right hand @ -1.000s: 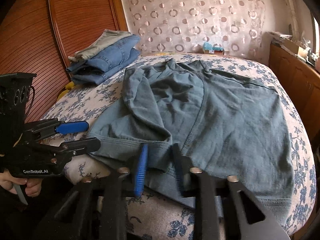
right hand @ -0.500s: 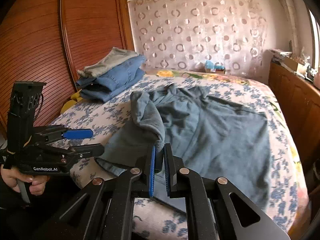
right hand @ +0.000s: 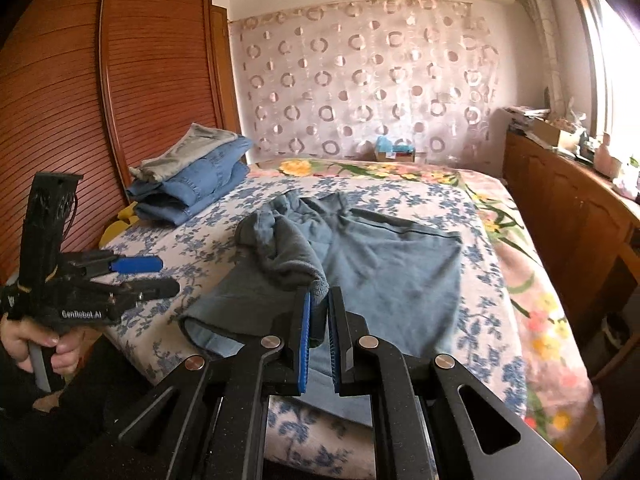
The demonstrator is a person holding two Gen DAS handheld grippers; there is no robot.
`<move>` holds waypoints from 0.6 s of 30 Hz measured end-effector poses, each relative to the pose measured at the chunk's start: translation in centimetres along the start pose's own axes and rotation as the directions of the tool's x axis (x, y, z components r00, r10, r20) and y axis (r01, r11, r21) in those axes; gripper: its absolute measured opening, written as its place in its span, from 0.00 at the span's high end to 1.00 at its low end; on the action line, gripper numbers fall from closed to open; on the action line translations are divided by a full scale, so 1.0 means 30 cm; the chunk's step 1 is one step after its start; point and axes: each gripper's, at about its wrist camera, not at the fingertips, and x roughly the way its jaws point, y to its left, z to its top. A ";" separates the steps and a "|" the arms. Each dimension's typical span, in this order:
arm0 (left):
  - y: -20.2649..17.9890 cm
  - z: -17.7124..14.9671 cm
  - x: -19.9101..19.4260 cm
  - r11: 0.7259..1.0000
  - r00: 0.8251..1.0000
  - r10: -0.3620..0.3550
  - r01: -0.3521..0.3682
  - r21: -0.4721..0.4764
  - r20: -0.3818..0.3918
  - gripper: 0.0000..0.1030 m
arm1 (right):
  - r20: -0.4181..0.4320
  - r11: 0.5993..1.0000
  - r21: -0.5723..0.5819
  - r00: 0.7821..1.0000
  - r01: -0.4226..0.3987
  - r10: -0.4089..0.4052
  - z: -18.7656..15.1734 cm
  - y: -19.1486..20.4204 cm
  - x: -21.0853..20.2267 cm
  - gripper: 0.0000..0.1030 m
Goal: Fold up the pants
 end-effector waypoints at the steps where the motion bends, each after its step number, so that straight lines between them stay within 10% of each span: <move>1: -0.004 0.005 0.002 1.000 1.000 -0.002 0.002 0.004 0.002 0.39 | 0.001 1.000 -0.002 1.000 0.006 -0.006 -0.004 0.003 -0.006 0.92; 18: -0.106 0.022 0.071 0.998 0.999 -0.038 0.039 0.049 -0.031 0.39 | -0.036 0.995 0.058 0.996 0.084 -0.082 -0.074 0.002 -0.059 0.92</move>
